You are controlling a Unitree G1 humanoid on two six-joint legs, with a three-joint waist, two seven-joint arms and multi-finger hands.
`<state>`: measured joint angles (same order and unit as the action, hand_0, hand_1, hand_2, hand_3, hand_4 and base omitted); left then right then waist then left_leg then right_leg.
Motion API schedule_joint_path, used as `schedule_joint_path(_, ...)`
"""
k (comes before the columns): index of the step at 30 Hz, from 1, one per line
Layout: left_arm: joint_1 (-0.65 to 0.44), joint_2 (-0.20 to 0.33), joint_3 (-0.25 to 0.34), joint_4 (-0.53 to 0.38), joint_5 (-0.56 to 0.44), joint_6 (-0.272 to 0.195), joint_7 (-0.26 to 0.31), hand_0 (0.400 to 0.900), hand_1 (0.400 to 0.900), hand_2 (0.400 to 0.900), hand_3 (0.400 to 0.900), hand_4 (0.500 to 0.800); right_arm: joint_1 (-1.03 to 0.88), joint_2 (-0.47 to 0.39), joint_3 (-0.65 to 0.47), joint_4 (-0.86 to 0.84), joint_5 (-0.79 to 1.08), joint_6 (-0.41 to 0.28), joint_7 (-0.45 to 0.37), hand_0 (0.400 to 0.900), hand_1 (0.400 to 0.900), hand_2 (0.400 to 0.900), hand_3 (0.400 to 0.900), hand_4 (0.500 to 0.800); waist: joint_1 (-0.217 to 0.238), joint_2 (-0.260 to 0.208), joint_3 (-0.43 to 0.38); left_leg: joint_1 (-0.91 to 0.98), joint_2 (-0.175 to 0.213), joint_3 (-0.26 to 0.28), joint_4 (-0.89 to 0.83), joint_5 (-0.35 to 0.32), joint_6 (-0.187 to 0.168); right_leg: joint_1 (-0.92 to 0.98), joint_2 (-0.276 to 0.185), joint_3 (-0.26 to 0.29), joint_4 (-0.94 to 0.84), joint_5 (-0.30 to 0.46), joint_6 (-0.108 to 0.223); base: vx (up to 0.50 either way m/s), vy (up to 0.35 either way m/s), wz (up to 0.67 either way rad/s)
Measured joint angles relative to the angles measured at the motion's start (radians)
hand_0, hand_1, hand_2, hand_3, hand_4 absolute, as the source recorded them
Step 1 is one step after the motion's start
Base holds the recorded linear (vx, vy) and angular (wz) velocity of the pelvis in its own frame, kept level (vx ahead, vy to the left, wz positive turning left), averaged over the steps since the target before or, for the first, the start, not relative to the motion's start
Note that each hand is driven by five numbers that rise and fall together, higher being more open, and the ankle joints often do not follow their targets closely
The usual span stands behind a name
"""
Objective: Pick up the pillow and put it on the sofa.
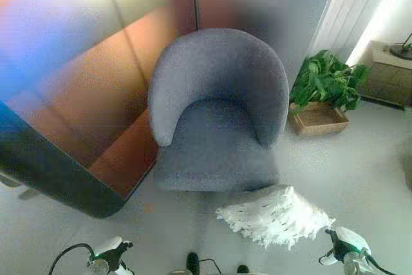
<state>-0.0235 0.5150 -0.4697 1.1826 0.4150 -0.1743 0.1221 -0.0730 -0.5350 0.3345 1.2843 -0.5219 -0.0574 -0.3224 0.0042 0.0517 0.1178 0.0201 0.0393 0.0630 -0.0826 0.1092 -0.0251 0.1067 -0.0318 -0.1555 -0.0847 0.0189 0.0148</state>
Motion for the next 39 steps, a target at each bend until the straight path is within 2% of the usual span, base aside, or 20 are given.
schedule_joint_path(6,0.005,-0.011,0.02,-0.002,-0.051,-0.005,0.0,0.9,0.9,0.9,0.9,0.8,0.002,0.0,0.0,-0.003,-0.004,0.003,-0.023,0.9,0.9,0.9,0.9,0.8,0.0,-0.001,0.002,-0.004,0.0,-0.001,0.0,0.001,0.0,-0.009,0.0,-0.001,0.0,0.0,0.0,-0.05,-0.038,0.05)
schedule_joint_path(9,-0.011,-0.007,0.019,-0.02,-0.108,-0.013,-0.003,0.9,0.9,0.9,0.9,0.8,-0.024,-0.019,0.004,-0.023,-0.003,0.01,-0.048,0.9,0.9,0.9,0.9,0.8,0.001,0.012,0.018,-0.059,0.003,-0.005,0.001,0.011,-0.004,-0.075,0.002,-0.003,0.02,0.001,0.0,-0.29,-0.054,0.03)
schedule_joint_path(16,-0.159,0.037,0.014,-0.07,-0.211,-0.025,-0.045,0.9,0.9,0.9,0.9,0.8,-0.263,-0.116,0.053,-0.04,0.0,0.071,-0.136,0.9,0.9,0.9,0.9,0.8,0.004,0.041,0.192,-0.222,0.005,-0.012,0.002,0.079,0.015,-0.234,0.003,-0.009,0.031,0.055,0.002,-0.19,-0.046,0.0)
schedule_joint_path(17,-0.193,0.051,0.015,-0.093,-0.236,-0.026,-0.048,0.9,0.9,0.9,0.9,0.8,-0.311,-0.135,0.053,-0.047,0.006,0.077,-0.165,0.9,0.9,0.9,0.9,0.8,0.012,0.043,0.231,-0.239,0.003,-0.013,0.003,0.085,0.017,-0.247,0.003,-0.01,0.022,0.067,0.003,-0.13,-0.03,0.06)
schedule_joint_path(19,-0.214,0.062,0.015,-0.117,-0.238,-0.028,-0.048,0.9,0.9,0.9,0.9,0.8,-0.338,-0.154,0.053,-0.056,0.025,0.078,-0.176,0.9,0.9,0.9,0.9,0.8,0.026,0.047,0.255,-0.25,0.002,-0.014,0.002,0.089,0.019,-0.257,0.002,-0.011,0.022,0.069,0.004,-0.12,-0.022,0.05)
schedule_joint_path(21,-0.231,0.081,0.014,-0.149,-0.266,-0.047,-0.047,0.9,0.9,0.9,0.9,0.8,-0.382,-0.177,0.053,-0.071,0.049,0.077,-0.179,0.9,0.9,0.9,0.9,0.8,0.03,0.052,0.286,-0.274,0.0,-0.024,0.003,0.094,0.02,-0.277,0.001,-0.019,0.023,0.072,0.004,-0.09,-0.005,0.03)
schedule_joint_path(27,-0.25,0.102,0.014,-0.221,-0.313,-0.047,-0.047,0.9,0.9,0.9,0.9,0.8,-0.475,-0.195,0.054,-0.09,0.09,0.066,-0.171,0.9,0.9,0.9,0.9,0.8,0.041,0.063,0.339,-0.316,-0.007,-0.042,0.003,0.097,0.022,-0.311,-0.004,-0.04,0.023,0.075,0.0,-0.07,0.008,0.04)
schedule_joint_path(30,-0.26,0.122,0.0,-0.284,-0.324,-0.047,-0.047,0.9,0.9,0.9,0.9,0.8,-0.495,-0.214,0.054,-0.106,0.124,0.057,-0.154,0.9,0.9,0.9,0.9,0.8,0.062,0.071,0.358,-0.331,-0.009,-0.046,0.003,0.098,0.023,-0.326,-0.005,-0.042,0.023,0.074,0.001,-0.06,0.02,0.03)
schedule_joint_path(37,-0.26,0.135,-0.007,-0.324,-0.358,-0.046,-0.044,0.9,0.9,0.9,0.9,0.8,-0.536,-0.237,0.066,-0.132,0.135,0.027,-0.119,0.9,0.9,0.9,0.9,0.8,0.064,0.077,0.363,-0.366,-0.011,-0.046,0.003,0.101,0.024,-0.362,-0.007,-0.043,0.026,0.075,0.002,-0.03,0.017,0.03)
schedule_joint_path(39,-0.269,0.137,-0.016,-0.353,-0.391,-0.046,-0.032,0.9,0.9,0.9,0.9,0.8,-0.585,-0.256,0.093,-0.155,0.158,0.024,-0.094,0.9,0.9,0.9,0.9,0.8,0.079,0.088,0.369,-0.395,-0.013,-0.053,0.003,0.103,0.026,-0.394,-0.009,-0.042,0.031,0.076,0.003,-0.06,0.039,0.07)
